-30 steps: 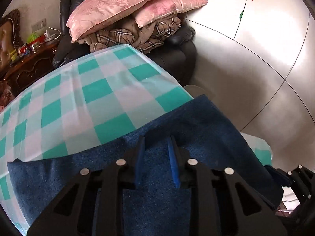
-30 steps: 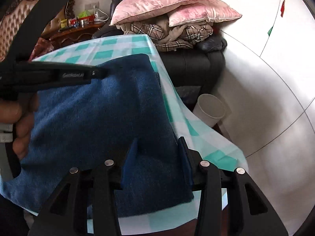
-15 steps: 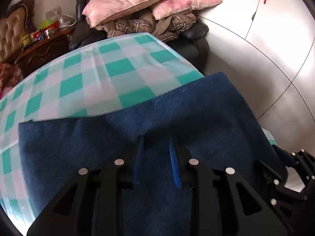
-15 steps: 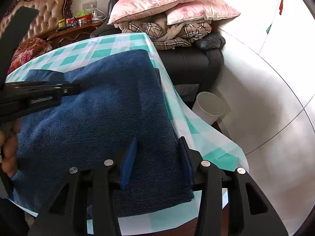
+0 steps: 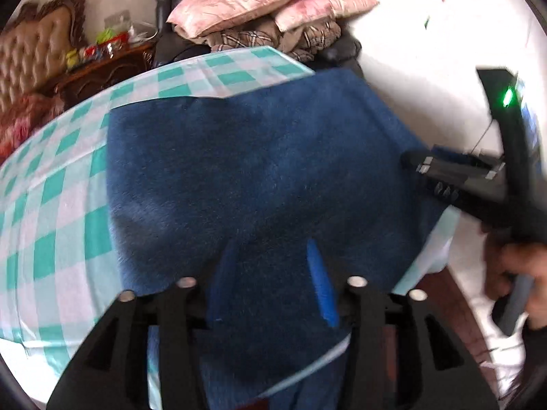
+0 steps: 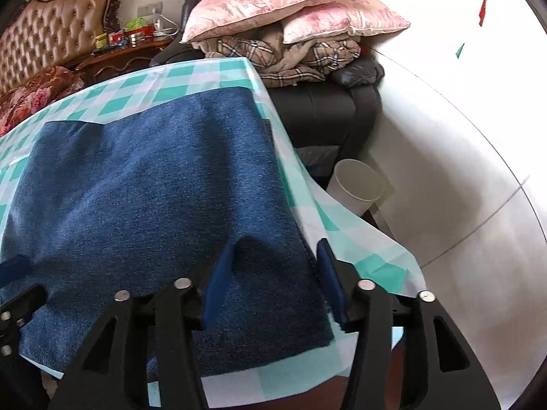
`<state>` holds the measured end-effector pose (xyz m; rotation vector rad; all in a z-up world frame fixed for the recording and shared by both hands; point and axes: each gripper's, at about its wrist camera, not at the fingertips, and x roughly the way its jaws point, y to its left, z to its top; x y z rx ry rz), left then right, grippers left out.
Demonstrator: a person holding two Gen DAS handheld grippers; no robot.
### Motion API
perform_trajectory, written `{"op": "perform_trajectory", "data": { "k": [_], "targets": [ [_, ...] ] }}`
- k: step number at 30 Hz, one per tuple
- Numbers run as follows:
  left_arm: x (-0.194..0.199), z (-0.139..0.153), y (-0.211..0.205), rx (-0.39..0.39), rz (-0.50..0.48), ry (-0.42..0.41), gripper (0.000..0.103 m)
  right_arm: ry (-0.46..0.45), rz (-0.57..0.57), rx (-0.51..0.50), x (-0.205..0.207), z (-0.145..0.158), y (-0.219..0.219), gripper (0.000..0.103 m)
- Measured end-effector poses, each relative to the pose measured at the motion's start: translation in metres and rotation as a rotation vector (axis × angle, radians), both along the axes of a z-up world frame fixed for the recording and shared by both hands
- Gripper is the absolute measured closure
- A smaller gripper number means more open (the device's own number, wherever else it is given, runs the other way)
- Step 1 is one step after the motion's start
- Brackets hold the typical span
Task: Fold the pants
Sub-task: 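Open both tools to release the folded jeans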
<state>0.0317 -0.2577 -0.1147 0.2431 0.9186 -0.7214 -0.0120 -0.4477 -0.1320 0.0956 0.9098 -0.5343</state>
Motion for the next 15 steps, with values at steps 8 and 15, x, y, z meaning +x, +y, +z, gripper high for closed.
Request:
{"op": "perform_trajectory", "data": {
  "k": [8, 15],
  "targets": [
    [-0.013, 0.033, 0.017, 0.035, 0.028, -0.059, 0.012, 0.055, -0.075, -0.019, -0.027, 0.005, 0.014, 0.027],
    [-0.013, 0.052, 0.024, 0.023, 0.055, -0.057, 0.002, 0.033, -0.103, -0.033, -0.046, 0.029, 0.027, 0.025]
  ]
}}
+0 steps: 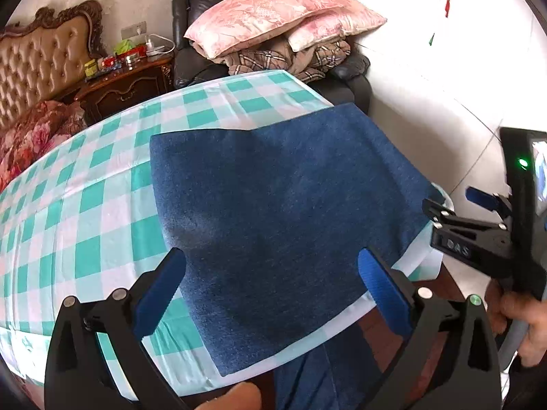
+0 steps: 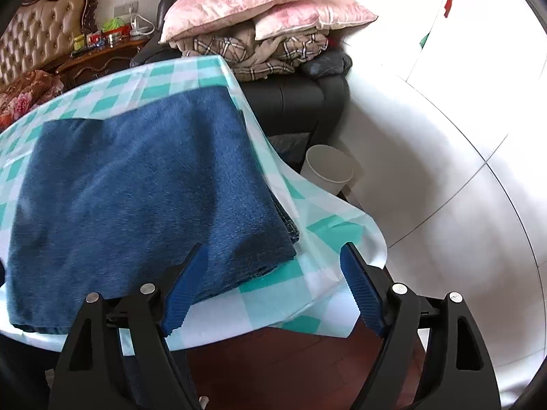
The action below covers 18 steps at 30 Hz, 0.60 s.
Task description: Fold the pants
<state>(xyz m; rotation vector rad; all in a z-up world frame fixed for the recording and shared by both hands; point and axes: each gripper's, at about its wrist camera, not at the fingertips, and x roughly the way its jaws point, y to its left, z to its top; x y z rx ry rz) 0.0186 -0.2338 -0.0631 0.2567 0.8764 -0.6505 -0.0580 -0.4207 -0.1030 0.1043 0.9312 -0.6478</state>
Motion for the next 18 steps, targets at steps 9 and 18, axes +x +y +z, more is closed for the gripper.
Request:
{"op": "perform_trajectory", "data": {
  "k": [9, 18],
  "targets": [
    [0.004, 0.016, -0.005, -0.037, 0.010, -0.003, 0.002, -0.046, -0.004, 0.005, -0.005, 0.028, 0.007, 0.024],
    [0.004, 0.017, -0.016, -0.016, 0.009, -0.006, 0.002, -0.066, -0.004, 0.015, -0.004, 0.034, 0.008, 0.024]
  ]
}}
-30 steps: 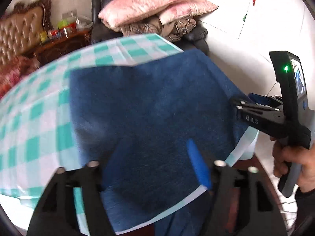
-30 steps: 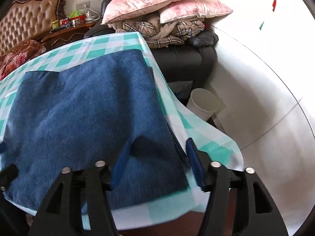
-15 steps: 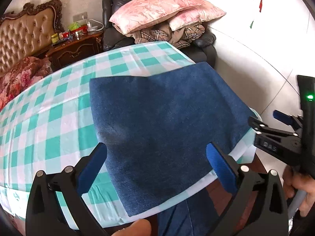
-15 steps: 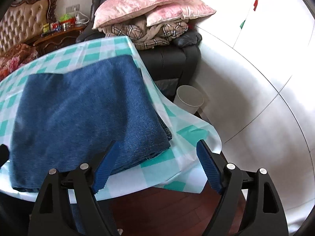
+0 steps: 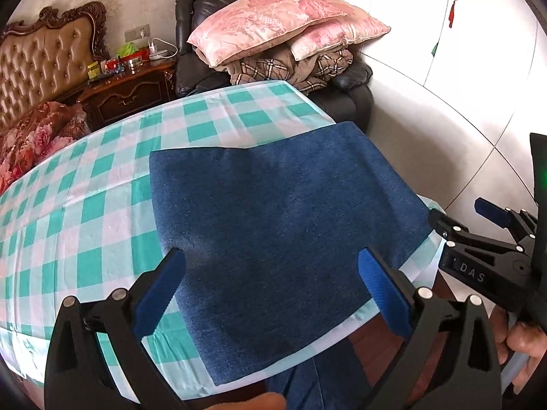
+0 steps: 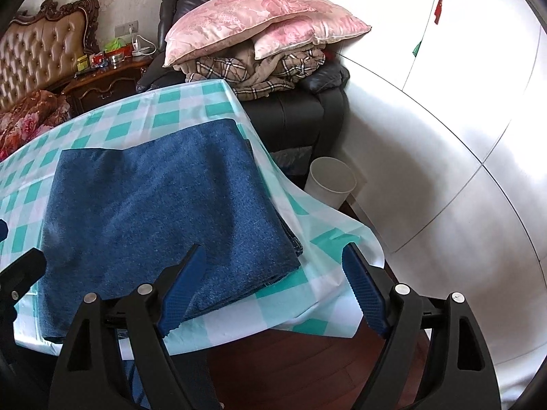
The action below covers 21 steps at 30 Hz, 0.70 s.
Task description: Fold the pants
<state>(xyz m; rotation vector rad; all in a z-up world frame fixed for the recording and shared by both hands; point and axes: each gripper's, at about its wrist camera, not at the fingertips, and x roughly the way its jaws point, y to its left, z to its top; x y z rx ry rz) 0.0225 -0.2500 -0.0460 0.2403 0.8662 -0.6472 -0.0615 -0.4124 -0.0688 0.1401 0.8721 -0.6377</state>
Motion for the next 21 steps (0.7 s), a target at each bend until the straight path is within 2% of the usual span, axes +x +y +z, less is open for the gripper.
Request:
{"op": "perform_trajectory", "data": {
  "k": [18, 21],
  "targets": [
    [0.0009, -0.0014, 0.0008, 0.010, 0.011, 0.005, 0.002, -0.010, 0.013, 0.016, 0.0022, 0.0019, -0.0005, 0.024],
    [-0.0008, -0.0014, 0.0028, -0.009, 0.012, -0.012, 0.002, -0.010, 0.016, 0.018, 0.0029, 0.0017, -0.0001, 0.024]
  ]
}}
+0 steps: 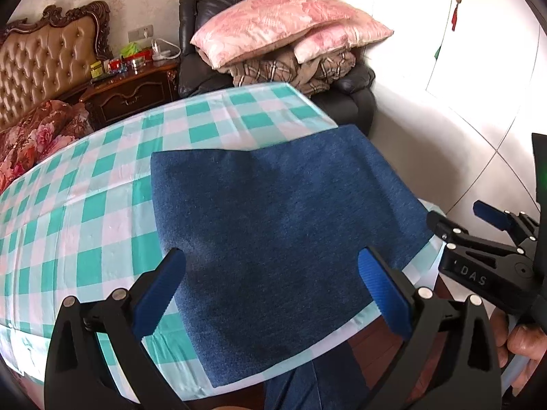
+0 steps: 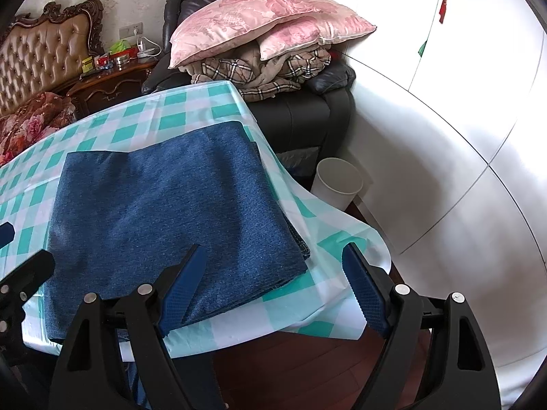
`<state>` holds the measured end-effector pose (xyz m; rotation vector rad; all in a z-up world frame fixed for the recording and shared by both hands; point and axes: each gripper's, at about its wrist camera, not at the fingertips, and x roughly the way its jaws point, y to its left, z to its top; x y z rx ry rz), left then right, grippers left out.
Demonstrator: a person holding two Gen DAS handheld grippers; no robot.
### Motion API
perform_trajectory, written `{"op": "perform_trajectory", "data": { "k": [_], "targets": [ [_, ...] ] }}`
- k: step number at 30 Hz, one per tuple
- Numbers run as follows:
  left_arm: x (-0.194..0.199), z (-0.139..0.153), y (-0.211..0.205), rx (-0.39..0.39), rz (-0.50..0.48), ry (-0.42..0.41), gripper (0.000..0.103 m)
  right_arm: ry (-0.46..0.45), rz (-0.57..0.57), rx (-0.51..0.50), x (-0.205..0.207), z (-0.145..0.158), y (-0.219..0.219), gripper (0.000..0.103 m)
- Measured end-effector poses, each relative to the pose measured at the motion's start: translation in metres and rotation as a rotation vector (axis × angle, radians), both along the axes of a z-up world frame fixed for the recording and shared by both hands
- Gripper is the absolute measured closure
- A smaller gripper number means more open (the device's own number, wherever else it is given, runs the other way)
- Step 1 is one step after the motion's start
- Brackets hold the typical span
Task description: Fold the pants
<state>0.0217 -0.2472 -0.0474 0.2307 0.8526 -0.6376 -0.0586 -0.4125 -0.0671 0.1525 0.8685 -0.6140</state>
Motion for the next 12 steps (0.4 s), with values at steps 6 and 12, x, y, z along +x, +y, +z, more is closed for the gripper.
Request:
{"op": "perform_trajectory", "data": {
  "k": [6, 12],
  "targets": [
    [0.0029, -0.0014, -0.0006, -0.013, -0.015, 0.026, 0.002, 0.002, -0.003, 0.002, 0.0006, -0.0013, 0.0017, 0.024],
    [0.0068, -0.0028, 0.0029, -0.011, 0.003, 0.051, 0.002, 0.004, 0.000, -0.001, 0.0015, -0.0005, 0.0022, 0.024]
  ]
}}
